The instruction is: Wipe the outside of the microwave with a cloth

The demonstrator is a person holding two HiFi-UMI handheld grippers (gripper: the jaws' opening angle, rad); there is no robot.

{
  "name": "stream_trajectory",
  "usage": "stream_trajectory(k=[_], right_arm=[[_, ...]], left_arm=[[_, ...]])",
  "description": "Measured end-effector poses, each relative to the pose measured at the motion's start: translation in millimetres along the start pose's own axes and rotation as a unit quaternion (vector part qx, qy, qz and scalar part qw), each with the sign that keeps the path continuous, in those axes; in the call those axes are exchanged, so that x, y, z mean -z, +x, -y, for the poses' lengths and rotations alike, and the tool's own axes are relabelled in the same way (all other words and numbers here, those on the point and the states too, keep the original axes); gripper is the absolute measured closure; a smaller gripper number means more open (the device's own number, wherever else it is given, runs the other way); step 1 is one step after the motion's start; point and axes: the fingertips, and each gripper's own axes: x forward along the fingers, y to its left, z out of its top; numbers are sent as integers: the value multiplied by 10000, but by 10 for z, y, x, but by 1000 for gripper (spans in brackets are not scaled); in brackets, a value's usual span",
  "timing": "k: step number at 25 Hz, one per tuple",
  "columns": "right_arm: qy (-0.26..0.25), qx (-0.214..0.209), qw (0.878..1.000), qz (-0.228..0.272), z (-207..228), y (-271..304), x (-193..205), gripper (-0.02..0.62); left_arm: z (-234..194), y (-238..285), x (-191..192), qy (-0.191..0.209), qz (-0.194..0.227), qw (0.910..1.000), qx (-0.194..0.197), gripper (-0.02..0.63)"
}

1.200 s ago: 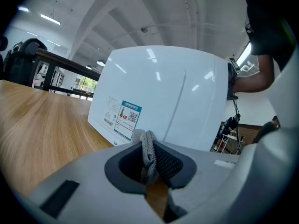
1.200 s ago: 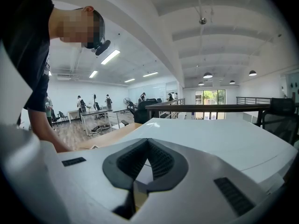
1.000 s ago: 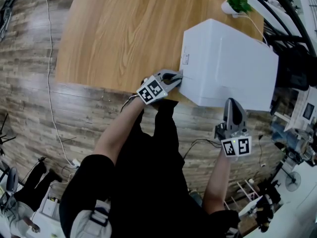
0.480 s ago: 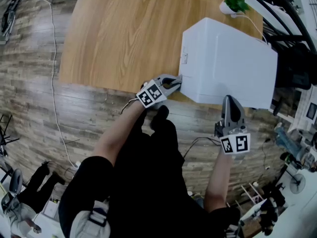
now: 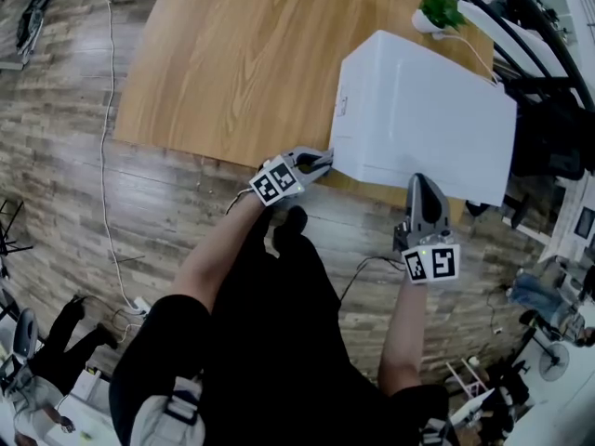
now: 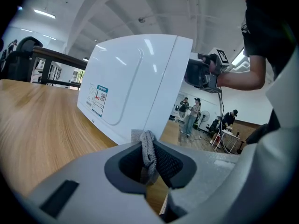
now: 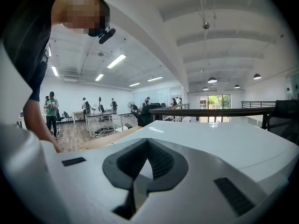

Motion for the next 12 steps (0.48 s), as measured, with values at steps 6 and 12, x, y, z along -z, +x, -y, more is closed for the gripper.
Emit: stream_trajectory(k=[6,12], right_arm=[[376,-230,9989,176,8,-48,34,597],[-94,-468,9988,54,-127,-126,37,595]], left_arm=[[126,-62,27,-10,-73,9999,-145,563],[390,-330,-20,-4,-98,9984,-554,563]])
